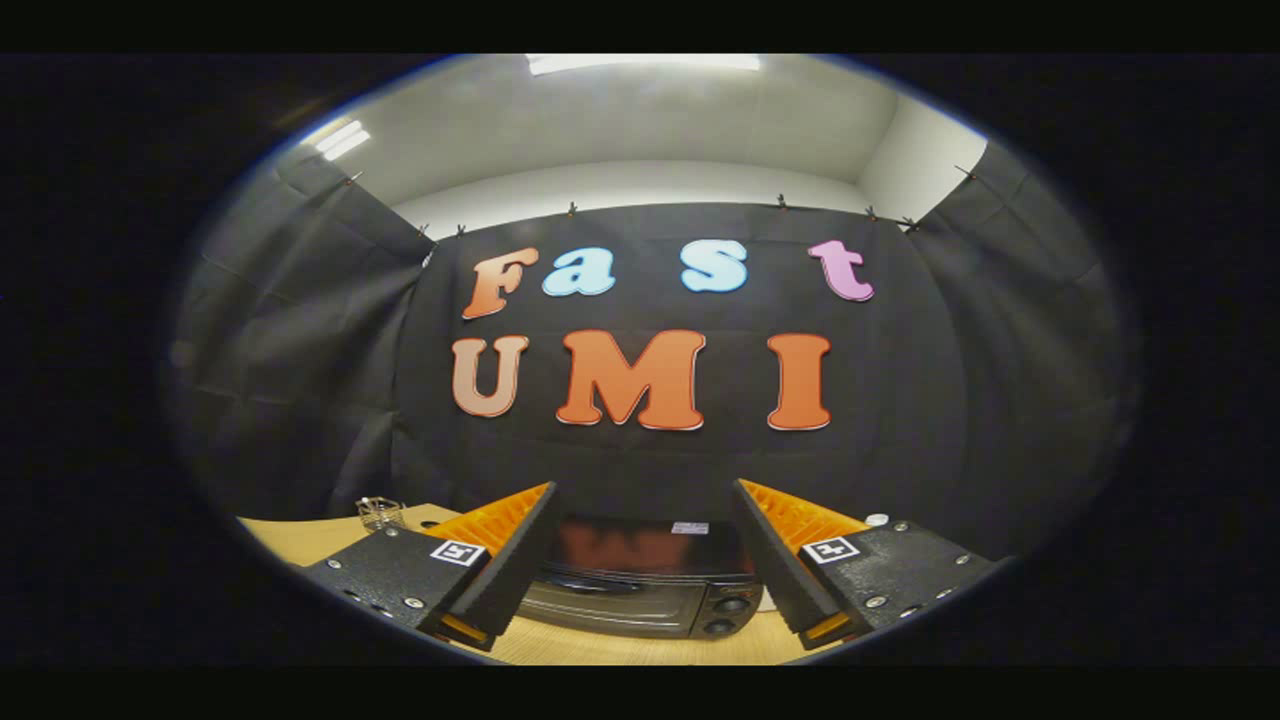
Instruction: Open the toaster oven, put the food inside, and close the toaster oven door.
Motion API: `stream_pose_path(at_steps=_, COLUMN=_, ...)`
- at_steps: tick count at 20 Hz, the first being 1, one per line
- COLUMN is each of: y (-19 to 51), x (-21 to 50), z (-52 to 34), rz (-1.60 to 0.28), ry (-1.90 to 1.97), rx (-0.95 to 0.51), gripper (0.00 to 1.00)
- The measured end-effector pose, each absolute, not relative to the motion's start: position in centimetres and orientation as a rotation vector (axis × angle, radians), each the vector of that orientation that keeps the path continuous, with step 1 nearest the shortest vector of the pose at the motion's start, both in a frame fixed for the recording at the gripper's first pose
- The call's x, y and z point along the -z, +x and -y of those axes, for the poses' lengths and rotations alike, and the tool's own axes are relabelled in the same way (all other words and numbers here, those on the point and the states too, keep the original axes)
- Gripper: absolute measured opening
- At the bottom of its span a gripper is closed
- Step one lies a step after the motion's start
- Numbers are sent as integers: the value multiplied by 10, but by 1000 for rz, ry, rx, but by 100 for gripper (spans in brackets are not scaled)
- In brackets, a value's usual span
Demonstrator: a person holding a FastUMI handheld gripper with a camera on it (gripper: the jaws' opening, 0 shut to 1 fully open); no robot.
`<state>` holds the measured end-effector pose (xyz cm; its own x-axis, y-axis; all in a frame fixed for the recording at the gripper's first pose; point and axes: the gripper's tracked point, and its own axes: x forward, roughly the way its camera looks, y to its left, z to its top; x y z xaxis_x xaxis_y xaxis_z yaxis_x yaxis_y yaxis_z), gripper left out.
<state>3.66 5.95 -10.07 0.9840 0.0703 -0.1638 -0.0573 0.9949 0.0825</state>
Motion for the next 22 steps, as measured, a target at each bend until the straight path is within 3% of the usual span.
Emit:
stream_pose_path(at_steps=6, y=55, x=169, z=-98, rz=-299, ry=35, rx=-118, gripper=99)
stream_pose_path(at_steps=16, y=77, x=243, z=-121, rz=-419, ry=18, rx=-84, gripper=99)
stream_pose_path(at_steps=22, y=73, x=244, z=-124, rz=-410, ry=103, rx=-62, gripper=99)
